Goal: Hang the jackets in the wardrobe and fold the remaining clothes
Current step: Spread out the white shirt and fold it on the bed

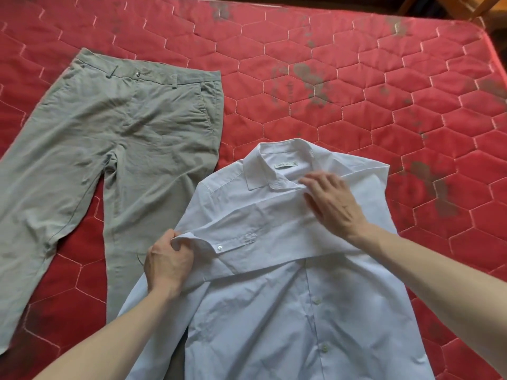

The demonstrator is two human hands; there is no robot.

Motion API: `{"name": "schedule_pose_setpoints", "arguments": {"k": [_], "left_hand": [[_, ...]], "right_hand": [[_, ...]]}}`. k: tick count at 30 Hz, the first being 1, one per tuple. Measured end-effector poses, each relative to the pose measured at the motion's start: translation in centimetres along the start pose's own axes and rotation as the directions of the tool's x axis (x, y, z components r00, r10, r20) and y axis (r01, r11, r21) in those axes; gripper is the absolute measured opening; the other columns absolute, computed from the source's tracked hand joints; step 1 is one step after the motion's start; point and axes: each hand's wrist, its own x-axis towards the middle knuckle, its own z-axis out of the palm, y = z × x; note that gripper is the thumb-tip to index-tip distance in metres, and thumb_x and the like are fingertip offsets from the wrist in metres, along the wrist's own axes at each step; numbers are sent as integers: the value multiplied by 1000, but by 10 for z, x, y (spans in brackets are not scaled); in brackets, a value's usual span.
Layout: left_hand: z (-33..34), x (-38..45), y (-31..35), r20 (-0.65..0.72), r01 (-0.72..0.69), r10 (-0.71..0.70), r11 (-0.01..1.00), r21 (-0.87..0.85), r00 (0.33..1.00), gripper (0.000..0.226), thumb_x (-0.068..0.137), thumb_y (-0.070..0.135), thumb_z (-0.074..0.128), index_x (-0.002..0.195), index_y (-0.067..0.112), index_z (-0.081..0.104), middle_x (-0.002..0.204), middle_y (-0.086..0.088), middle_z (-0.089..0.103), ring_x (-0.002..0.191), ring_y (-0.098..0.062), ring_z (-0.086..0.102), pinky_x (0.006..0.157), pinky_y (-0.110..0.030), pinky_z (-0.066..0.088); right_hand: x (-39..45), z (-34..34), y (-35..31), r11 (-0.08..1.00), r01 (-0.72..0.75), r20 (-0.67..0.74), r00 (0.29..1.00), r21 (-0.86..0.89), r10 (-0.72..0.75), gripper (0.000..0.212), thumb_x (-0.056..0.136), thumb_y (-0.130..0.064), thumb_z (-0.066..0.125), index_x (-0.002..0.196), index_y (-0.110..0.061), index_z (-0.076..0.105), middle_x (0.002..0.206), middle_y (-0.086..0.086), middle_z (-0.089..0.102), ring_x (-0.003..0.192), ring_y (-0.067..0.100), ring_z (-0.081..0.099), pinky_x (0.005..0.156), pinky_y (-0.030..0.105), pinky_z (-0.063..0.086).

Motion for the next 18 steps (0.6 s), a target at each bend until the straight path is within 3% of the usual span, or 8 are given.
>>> {"name": "schedule_pose_setpoints", "arguments": {"k": [3,5,9,11,13,15,18], "left_hand": [[-6,2,6,42,-9,10,1000,-16,999,30,74,39,41,65,13,52,62,-8,54,71,-38,49,62,-39,38],[-11,3,1,84,1,2,1000,-30,996,28,76,37,45,64,14,54,58,-3,50,67,-33,48,60,-38,38],[-21,3,-22,263,22,-2,997,-71,965,16,80,30,57,77,28,72,65,2,65,71,-29,60,66,-38,51],[-26,5,-29,346,41,9,989,-139,938,32,75,22,48,90,28,76,81,6,76,85,-24,70,79,-41,58],[-29,6,-31,349,95,-20,975,-199,937,46,72,19,39,97,28,76,89,12,78,93,-16,72,88,-42,59],[-32,7,-29,269,121,-68,975,-186,961,38,82,24,36,100,29,69,94,9,76,98,-18,69,91,-44,56],[-32,8,-41,126,-32,19,994,103,992,20,99,27,46,112,20,60,114,-2,59,113,-25,52,96,-41,43]], "right_hand": [[19,19,-58,985,164,71,983,48,-167,39,103,-27,55,141,-17,56,137,1,58,127,25,50,108,39,38],[32,35,-80,979,182,148,970,87,-194,34,97,-26,60,130,-17,61,124,1,63,117,27,56,104,39,36],[49,46,-92,995,25,132,991,98,-38,5,96,-20,61,96,-16,64,92,4,64,90,32,58,94,42,40],[55,45,-94,997,-36,98,995,63,30,8,99,-19,59,94,-15,64,90,5,62,88,32,57,94,41,37],[58,44,-98,997,-81,82,993,18,79,8,98,-16,60,104,-15,65,100,7,61,96,34,57,95,41,37],[56,42,-107,991,-131,53,990,-5,131,24,98,-15,59,122,-14,62,119,11,59,108,34,53,96,45,41],[42,38,-137,996,-63,-8,998,71,63,34,103,-19,53,136,-14,58,138,12,55,122,32,51,99,44,44]]}}
